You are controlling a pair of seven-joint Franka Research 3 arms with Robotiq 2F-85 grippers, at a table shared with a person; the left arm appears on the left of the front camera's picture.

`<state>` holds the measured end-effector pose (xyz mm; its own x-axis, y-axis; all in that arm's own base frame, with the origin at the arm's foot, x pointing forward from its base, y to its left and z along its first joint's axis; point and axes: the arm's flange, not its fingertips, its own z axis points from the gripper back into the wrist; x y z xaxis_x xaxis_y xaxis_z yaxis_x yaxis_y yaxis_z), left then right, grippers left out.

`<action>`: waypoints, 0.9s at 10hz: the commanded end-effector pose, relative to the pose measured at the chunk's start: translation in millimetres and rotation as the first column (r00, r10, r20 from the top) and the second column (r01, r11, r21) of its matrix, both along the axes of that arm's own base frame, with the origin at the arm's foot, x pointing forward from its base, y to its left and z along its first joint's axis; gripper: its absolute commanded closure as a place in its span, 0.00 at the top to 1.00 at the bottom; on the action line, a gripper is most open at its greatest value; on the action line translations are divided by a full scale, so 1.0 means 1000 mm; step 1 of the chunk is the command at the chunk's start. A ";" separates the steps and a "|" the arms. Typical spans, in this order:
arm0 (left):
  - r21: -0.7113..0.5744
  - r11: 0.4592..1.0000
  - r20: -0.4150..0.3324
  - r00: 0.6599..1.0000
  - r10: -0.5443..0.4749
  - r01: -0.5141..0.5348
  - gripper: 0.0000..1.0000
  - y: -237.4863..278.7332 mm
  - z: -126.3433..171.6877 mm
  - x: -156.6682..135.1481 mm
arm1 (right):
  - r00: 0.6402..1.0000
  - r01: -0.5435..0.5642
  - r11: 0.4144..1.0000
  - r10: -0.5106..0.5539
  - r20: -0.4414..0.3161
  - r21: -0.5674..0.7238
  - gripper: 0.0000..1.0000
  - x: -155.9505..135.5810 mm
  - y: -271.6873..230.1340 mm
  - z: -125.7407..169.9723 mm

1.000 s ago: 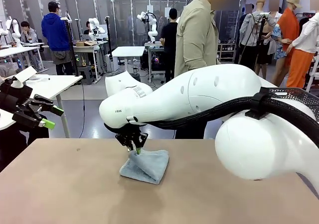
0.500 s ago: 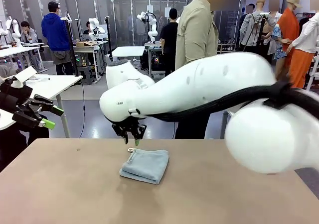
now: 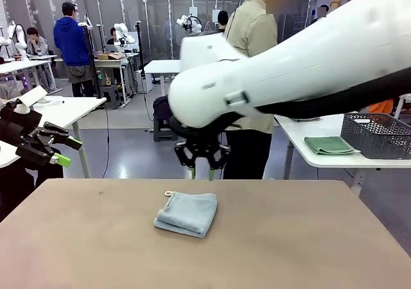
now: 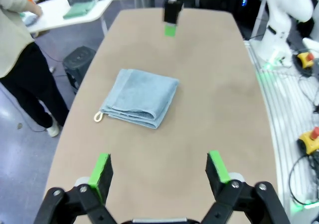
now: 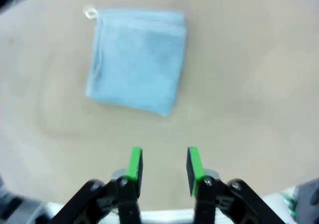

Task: Fold the towels and place them in the basket.
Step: When a person lays out a Towel with hook on the table, fold it in half twice.

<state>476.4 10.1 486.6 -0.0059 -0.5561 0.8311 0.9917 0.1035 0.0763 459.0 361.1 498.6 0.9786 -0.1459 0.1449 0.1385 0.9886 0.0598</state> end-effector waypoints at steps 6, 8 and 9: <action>-0.001 1.000 0.011 1.000 -0.007 0.007 0.95 0.000 0.000 0.000 | 1.000 -0.003 0.997 0.003 0.004 0.074 0.47 -0.031 -0.043 0.008; -0.001 1.000 0.011 1.000 -0.007 0.007 0.95 0.000 0.000 0.000 | 1.000 -0.003 0.997 0.003 0.004 0.074 0.47 -0.031 -0.043 0.008; -0.001 1.000 0.011 1.000 -0.007 0.007 0.95 0.000 0.000 0.000 | 1.000 -0.003 0.997 0.003 0.004 0.074 0.47 -0.031 -0.043 0.008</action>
<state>476.4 10.1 486.7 -0.0060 -0.5561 0.8311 0.9917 0.1036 0.0764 426.5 317.8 504.7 0.9786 -0.1495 0.1415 0.1302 0.9819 0.1375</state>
